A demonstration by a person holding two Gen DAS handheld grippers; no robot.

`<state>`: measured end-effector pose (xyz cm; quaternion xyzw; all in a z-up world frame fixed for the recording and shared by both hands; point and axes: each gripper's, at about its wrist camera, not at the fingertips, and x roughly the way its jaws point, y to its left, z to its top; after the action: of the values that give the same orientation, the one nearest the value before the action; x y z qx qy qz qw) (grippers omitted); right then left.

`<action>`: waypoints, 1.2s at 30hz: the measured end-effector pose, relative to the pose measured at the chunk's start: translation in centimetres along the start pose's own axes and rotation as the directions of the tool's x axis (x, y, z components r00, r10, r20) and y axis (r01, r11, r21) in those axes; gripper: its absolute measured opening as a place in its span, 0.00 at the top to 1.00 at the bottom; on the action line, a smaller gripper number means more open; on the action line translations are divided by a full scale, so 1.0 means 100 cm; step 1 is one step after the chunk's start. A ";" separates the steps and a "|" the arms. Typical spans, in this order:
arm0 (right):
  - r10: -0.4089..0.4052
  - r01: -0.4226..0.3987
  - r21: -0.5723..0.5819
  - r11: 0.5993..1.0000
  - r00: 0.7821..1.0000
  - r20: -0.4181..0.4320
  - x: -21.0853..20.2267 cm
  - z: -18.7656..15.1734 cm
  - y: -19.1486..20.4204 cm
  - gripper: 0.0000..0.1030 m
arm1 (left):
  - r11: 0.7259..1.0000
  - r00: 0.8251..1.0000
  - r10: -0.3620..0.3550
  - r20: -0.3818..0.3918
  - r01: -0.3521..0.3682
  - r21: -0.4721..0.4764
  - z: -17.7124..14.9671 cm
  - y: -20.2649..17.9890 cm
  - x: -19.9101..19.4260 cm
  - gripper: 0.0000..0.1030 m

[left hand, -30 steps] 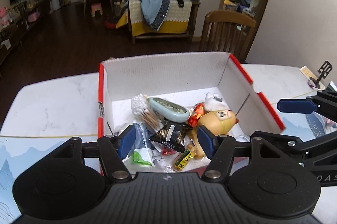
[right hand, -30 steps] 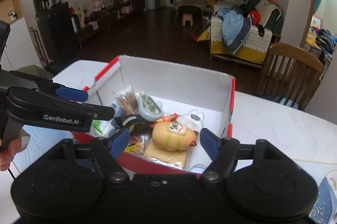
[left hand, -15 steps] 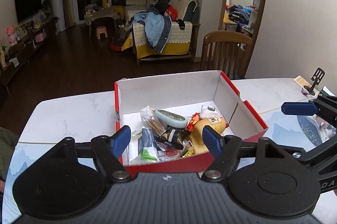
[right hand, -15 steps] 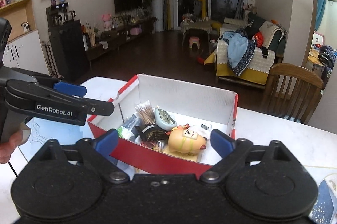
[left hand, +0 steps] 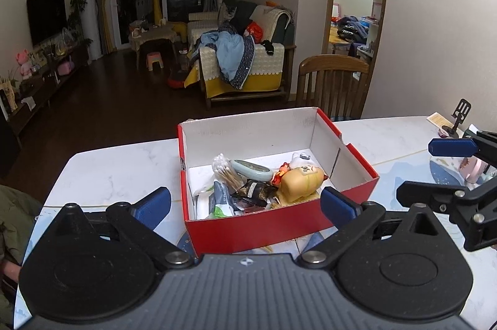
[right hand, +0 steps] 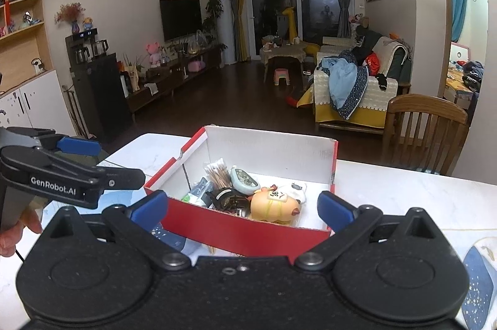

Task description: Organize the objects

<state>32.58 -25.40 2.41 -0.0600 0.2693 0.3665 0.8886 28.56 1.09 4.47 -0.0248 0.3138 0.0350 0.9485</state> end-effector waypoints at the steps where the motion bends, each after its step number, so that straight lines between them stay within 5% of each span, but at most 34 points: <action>1: 0.001 -0.001 -0.001 1.000 1.000 0.002 -0.002 0.000 0.001 0.00 | 1.000 1.000 -0.001 0.002 0.001 -0.003 -0.001 -0.001 -0.002 0.00; 36: 0.025 -0.025 0.002 1.000 0.999 -0.026 -0.033 -0.034 0.018 0.00 | 0.995 0.998 0.065 0.008 -0.065 -0.075 -0.030 -0.014 -0.041 0.00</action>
<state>27.95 -27.23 1.42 -0.0604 0.2818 0.3767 0.8803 23.65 -0.72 4.57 -0.0498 0.3080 0.0777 0.9469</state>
